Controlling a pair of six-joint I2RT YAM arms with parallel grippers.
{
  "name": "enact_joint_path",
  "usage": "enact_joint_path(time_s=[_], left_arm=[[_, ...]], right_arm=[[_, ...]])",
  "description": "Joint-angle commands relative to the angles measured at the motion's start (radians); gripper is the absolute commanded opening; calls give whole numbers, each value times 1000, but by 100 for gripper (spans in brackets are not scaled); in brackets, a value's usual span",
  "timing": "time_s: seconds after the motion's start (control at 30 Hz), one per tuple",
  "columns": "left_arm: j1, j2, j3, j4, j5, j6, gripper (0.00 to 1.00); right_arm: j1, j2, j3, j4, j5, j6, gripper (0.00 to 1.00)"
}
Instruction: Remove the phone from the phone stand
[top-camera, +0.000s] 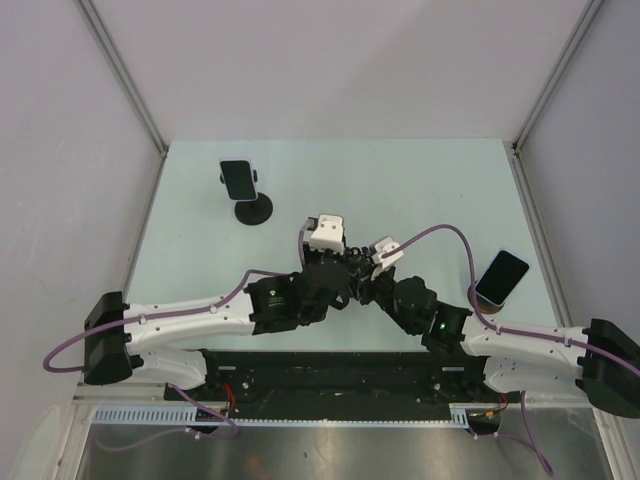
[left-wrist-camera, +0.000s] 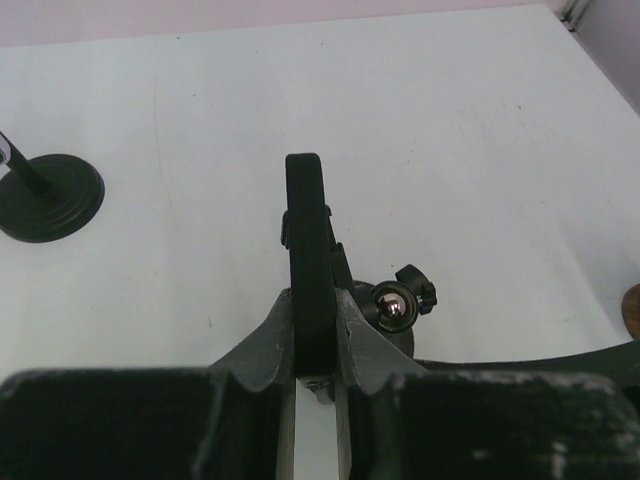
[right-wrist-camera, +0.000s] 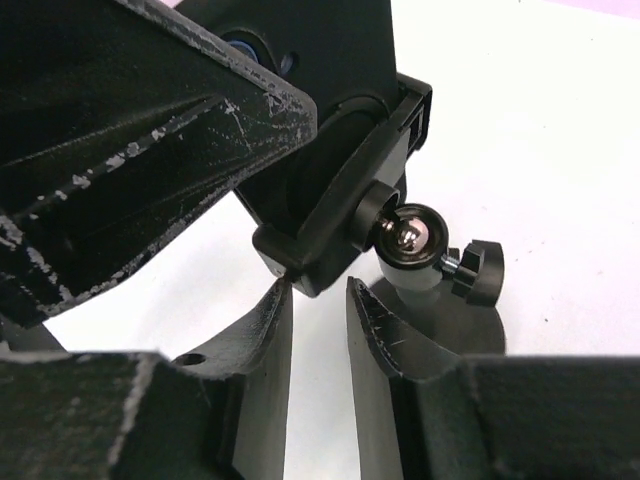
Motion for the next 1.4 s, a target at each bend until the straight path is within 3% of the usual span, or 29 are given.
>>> enact_joint_path(time_s=[0.0, 0.13, 0.3, 0.5, 0.6, 0.87, 1.23, 1.37], left_arm=[[4, -42, 57, -9, -119, 125, 0], [15, -54, 46, -12, -97, 126, 0], [13, -69, 38, -16, -43, -19, 0], [13, -49, 57, -19, 7, -179, 0], [13, -52, 65, -19, 18, -226, 0], [15, -33, 80, -19, 36, -259, 0], [-3, -28, 83, -21, 46, -357, 0], [-17, -25, 92, -19, 46, -363, 0]], right_arm=[[-87, -25, 10, -69, 151, -60, 0], [-114, -24, 15, -102, 142, -61, 0], [-97, -33, 15, -92, 114, -29, 1], [20, -41, 17, -38, 111, 5, 33], [68, -59, 17, -29, 140, 20, 43], [150, -65, 17, 25, 209, 16, 56], [168, 47, 17, 160, 238, -9, 57], [173, 91, 17, 190, 336, -20, 57]])
